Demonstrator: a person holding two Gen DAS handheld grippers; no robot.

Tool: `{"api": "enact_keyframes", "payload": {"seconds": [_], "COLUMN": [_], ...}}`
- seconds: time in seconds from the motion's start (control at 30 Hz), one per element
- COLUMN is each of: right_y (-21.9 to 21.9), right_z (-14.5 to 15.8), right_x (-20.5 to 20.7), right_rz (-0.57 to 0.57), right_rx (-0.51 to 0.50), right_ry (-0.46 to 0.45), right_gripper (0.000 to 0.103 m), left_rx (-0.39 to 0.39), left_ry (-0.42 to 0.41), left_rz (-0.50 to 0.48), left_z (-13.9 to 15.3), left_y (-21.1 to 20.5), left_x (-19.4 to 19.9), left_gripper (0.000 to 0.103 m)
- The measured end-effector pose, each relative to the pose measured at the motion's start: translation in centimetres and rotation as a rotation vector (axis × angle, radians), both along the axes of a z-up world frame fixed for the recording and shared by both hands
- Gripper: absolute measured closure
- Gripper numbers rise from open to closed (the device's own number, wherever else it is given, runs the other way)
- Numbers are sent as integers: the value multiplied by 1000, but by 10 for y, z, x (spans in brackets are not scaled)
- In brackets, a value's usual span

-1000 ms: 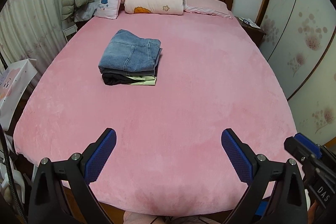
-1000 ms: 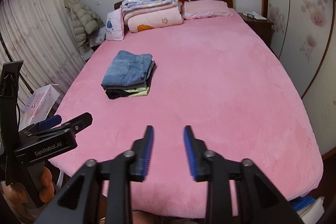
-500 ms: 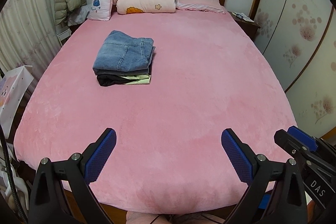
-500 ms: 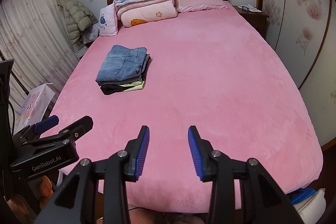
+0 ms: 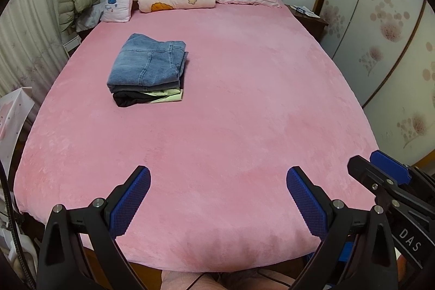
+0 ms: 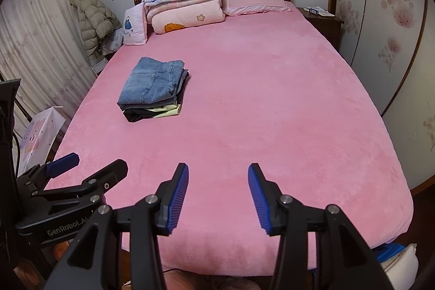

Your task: Fold large clothes

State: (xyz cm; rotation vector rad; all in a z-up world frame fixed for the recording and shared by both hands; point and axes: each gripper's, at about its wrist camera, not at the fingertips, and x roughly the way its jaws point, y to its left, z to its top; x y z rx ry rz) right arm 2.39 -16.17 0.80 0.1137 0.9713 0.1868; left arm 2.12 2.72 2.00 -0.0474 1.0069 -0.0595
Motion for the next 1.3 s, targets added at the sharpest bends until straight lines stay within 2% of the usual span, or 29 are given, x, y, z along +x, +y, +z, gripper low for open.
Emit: {"api": "enact_keyframes", "payload": {"seconds": [0.57,0.8,1.3], "right_y": [4,2,2], "right_z": [-3,-2,-2], "right_x": [2,7,8], "right_rz": [-11,-32,-31], "right_rx": [-14,-12,-12], "right_ry": [4,17,12], "right_gripper": [47,35,34], "left_rx": [-7,-8,3], "left_ry": [4,7,13], "left_rz": [8,18,26], "left_z": [-1,-2,-2], "left_y": [7,8,6], "left_x": [-2,-1,0], "left_gripper": [3,3,3]}}
